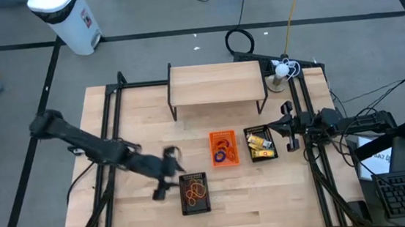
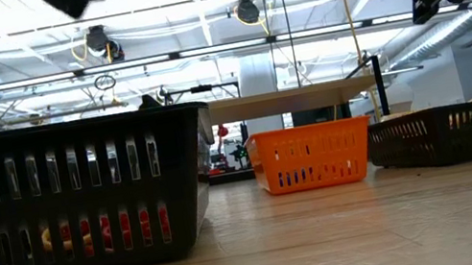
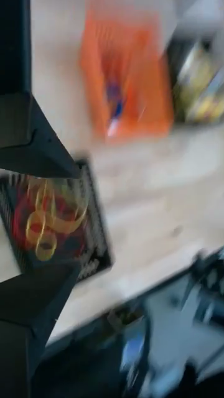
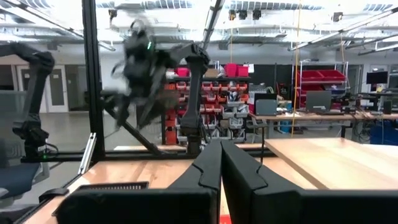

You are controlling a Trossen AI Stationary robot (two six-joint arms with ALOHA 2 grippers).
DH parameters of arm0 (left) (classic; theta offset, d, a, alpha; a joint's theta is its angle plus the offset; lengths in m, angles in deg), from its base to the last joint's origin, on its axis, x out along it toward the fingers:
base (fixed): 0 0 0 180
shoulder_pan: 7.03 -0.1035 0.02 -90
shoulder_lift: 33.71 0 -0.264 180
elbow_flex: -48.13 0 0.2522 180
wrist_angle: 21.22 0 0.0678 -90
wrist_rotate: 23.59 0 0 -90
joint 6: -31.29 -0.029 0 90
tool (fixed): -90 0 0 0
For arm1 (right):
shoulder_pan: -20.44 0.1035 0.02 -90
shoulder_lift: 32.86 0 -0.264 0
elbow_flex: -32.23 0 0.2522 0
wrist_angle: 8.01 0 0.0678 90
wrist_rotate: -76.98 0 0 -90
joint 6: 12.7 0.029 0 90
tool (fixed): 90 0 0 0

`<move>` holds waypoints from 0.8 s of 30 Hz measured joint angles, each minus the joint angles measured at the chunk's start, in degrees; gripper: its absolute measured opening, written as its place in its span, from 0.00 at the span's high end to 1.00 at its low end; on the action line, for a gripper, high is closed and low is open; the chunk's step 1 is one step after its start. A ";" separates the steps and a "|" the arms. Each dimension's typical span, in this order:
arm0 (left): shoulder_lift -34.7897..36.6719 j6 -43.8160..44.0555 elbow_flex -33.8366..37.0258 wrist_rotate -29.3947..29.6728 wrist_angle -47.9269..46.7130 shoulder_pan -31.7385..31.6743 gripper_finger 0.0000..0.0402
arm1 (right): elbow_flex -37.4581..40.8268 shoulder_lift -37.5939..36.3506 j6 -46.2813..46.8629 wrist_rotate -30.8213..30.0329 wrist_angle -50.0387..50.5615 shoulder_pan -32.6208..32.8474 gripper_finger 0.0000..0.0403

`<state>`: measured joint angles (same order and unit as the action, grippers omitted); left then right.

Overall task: Pick & Place Office Desk Supplies
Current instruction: Put the bottom black bin on the shelf

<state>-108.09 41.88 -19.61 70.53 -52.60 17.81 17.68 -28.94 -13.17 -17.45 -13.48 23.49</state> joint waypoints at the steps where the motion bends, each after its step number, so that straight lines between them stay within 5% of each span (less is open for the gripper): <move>1: 2.73 -1.13 0.00 3.09 -1.32 -0.01 0.44 | -0.01 0.00 0.03 0.00 0.39 -0.02 1.00; 7: 20.86 -7.92 5.14 19.06 -6.34 -2.00 0.62 | 0.01 0.02 -0.85 -0.18 0.93 -0.02 1.00; 10: 30.18 -11.41 12.00 19.99 -2.88 -7.01 0.78 | 0.01 0.00 -1.00 -0.20 -0.20 -0.02 1.00; 14: 42.16 -16.56 21.38 13.86 5.46 -16.36 0.97 | -0.01 0.02 0.34 -0.20 -0.34 -0.02 1.00; 18: 50.95 -19.68 27.81 4.38 11.99 -25.40 0.98 | -0.01 0.02 0.87 -2.24 -0.72 0.00 1.00; 24: 55.70 -20.65 30.46 -2.19 12.73 -34.95 0.99 | -0.01 0.00 -0.57 -6.36 -0.72 -0.02 1.00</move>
<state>-52.38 21.23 10.85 68.33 -39.87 -17.13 17.67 -28.94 -13.74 -23.81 -14.20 23.47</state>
